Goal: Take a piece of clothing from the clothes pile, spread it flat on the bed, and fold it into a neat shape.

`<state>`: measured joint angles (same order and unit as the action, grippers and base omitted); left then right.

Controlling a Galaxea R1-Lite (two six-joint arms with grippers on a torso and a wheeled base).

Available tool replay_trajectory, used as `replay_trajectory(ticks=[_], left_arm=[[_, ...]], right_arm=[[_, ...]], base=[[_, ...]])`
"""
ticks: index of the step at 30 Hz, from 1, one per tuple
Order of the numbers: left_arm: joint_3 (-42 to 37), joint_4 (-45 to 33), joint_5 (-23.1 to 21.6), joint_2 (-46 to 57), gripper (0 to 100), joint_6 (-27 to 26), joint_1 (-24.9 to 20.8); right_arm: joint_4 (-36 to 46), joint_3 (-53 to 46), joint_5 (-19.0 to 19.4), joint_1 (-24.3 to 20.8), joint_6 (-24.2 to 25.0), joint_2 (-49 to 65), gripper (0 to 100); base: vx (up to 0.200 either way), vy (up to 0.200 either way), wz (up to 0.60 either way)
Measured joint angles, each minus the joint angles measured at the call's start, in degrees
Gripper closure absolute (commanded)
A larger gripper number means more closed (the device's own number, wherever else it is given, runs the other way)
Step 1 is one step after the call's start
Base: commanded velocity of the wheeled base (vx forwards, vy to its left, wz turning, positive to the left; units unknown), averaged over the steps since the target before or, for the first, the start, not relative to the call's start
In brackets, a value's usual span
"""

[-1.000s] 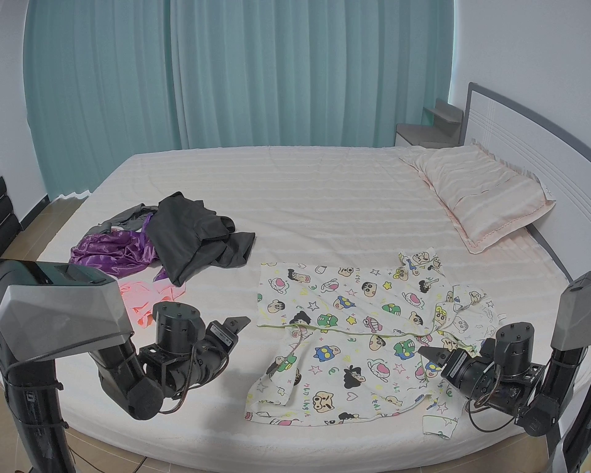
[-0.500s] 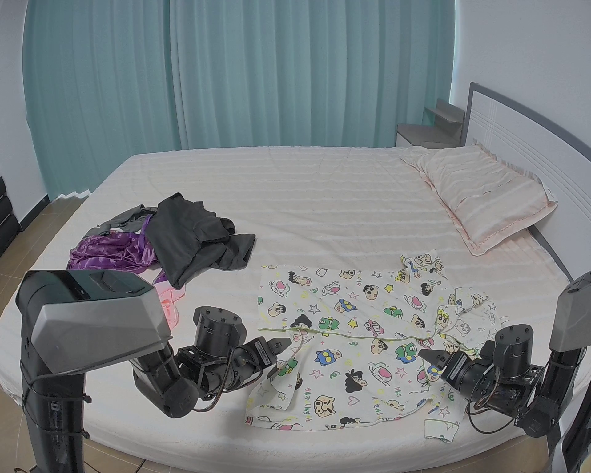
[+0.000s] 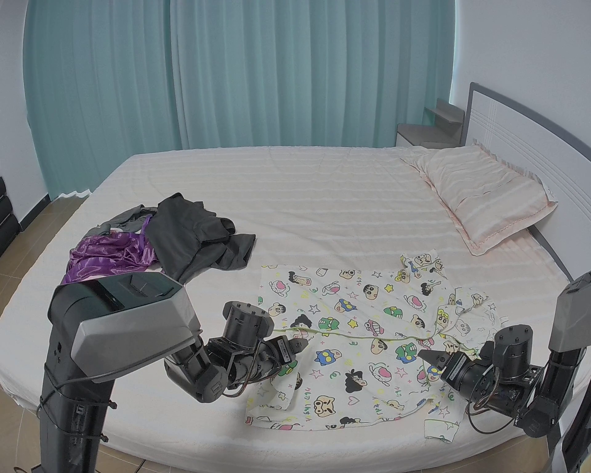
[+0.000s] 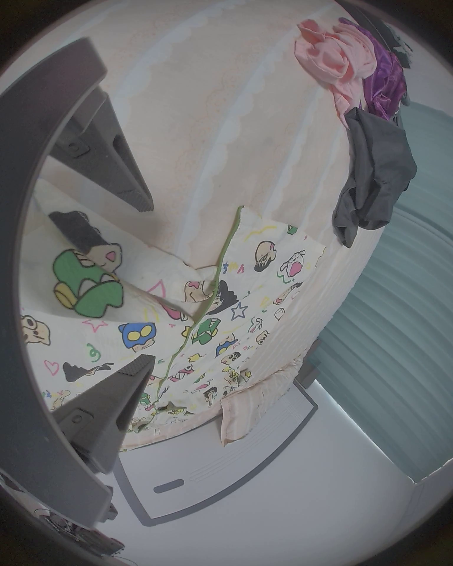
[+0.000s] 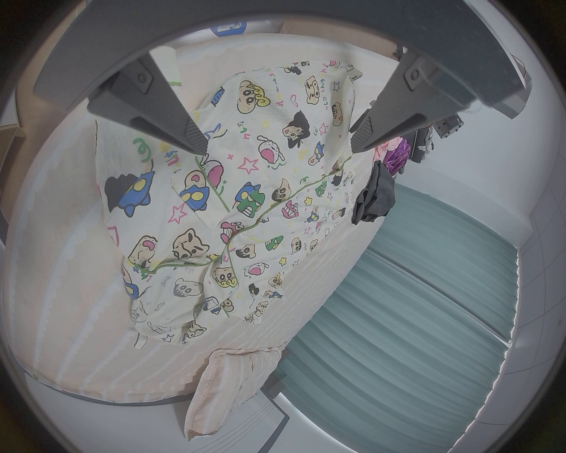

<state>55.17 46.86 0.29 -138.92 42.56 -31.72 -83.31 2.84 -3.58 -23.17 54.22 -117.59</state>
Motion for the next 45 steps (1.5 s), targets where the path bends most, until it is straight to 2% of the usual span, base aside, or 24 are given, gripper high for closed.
replay_trajectory(ticks=[6,7,14,19,26,36,45], left_arm=[[4.8,-4.5,0.3,-1.7,0,-1.3,-0.2],[5.5,-5.5,0.4,-2.0,100,-1.5,-0.2],[8.9,-11.2,1.1,-2.9,100,-2.1,-0.2],[10.1,-16.1,5.0,-2.9,100,-2.1,0.2],[10.1,-16.3,7.1,-1.8,100,-1.8,1.6],[8.9,-16.1,7.2,0.3,100,-1.5,1.5],[4.5,-15.1,6.5,1.5,100,-1.5,1.4]], right_arm=[[-0.1,0.0,0.0,0.0,0.0,-0.1,0],[-0.2,0.0,0.0,0.0,0.0,-0.2,0],[-0.7,0.0,0.0,0.1,0.0,-0.6,0],[-0.7,-0.1,0.0,0.1,0.1,-0.7,0],[-0.7,0.0,0.0,0.1,0.0,-0.8,0],[-0.7,0.0,-0.1,0.3,0.0,-0.8,0],[-0.7,0.0,0.0,0.2,0.1,-0.8,0]], base=[[0.000,0.000,0.00],[0.000,0.000,0.00],[0.000,0.000,0.00],[0.000,0.000,0.00],[0.000,0.000,0.00],[0.000,0.000,0.00],[0.000,0.000,0.00]])
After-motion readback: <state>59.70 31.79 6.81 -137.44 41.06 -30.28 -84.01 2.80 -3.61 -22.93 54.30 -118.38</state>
